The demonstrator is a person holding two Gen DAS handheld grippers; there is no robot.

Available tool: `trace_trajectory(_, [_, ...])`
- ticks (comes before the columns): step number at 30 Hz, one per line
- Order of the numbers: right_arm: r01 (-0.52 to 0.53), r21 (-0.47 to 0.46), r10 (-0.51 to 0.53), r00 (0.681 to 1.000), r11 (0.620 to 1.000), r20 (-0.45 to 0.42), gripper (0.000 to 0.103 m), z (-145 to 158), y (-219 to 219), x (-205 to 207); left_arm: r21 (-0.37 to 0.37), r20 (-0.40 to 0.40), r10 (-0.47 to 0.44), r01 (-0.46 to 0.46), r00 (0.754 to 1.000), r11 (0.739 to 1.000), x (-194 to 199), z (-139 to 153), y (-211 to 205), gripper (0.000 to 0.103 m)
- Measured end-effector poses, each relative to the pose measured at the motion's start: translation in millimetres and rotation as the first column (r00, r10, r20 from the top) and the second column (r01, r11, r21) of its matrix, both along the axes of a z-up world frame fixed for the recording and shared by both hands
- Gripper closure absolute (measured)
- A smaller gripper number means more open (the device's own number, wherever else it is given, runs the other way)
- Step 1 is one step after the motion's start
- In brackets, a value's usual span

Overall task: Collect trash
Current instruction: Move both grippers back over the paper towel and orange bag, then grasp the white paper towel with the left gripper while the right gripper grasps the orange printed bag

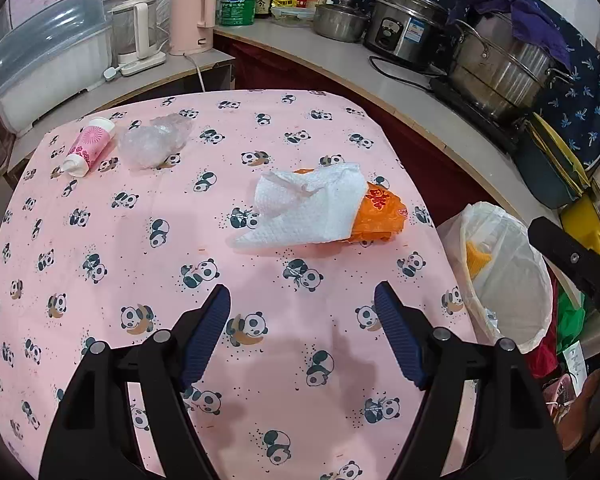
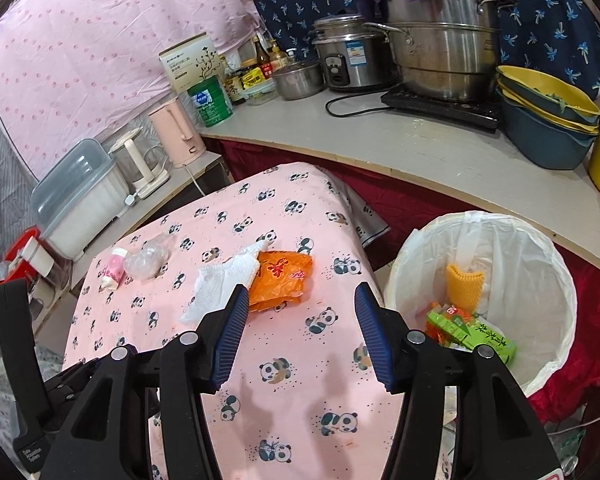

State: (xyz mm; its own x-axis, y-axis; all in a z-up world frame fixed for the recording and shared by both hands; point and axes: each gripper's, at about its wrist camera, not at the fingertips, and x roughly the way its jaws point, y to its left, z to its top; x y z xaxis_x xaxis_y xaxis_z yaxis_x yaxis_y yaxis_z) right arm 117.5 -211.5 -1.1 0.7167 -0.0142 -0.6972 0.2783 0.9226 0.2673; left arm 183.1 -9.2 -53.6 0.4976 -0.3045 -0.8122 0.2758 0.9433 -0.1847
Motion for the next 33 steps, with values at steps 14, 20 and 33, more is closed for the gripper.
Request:
trace_trajectory(14, [-0.016, 0.045, 0.020, 0.996, 0.999, -0.090, 0.049, -48, 1, 52, -0.018, -0.040, -0.026, 0.025, 0.999, 1.000, 47, -26, -8, 0.022])
trace_trajectory(20, [-0.014, 0.078, 0.024, 0.992, 0.997, -0.122, 0.049, -70, -3, 81, -0.028, -0.064, -0.062, 0.060, 0.996, 0.998, 71, -43, -20, 0.031])
trace_trajectory(33, [-0.042, 0.133, 0.066, 0.981, 0.990, -0.183, 0.049, -110, 3, 124, -0.058, -0.124, -0.085, 0.078, 0.989, 0.995, 93, -61, -10, 0.098])
